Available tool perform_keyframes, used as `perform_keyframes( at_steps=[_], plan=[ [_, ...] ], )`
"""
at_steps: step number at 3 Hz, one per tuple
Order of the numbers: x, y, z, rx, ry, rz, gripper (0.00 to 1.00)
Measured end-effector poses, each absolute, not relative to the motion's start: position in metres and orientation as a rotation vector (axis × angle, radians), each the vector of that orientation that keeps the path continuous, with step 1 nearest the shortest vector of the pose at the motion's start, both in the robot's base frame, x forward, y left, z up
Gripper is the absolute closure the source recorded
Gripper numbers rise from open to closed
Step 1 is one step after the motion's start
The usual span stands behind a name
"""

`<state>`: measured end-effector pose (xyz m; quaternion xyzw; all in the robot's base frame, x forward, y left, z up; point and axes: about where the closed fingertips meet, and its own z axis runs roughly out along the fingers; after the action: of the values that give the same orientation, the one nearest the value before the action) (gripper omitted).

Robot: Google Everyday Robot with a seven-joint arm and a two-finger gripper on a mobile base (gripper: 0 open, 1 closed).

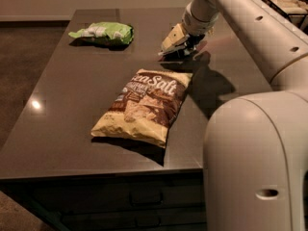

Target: Pick blue chip bag

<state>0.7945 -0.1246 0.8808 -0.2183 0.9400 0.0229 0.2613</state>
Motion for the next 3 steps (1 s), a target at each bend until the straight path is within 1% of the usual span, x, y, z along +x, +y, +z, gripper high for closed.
perform_keyframes(
  at_steps=[1,3],
  plan=[
    [0.7989,-0.1223,0.8771,-0.59,2.561,0.061,0.18],
    [0.7981,-0.1128,0.8827,-0.642,2.554,0.079,0.65]
  ],
)
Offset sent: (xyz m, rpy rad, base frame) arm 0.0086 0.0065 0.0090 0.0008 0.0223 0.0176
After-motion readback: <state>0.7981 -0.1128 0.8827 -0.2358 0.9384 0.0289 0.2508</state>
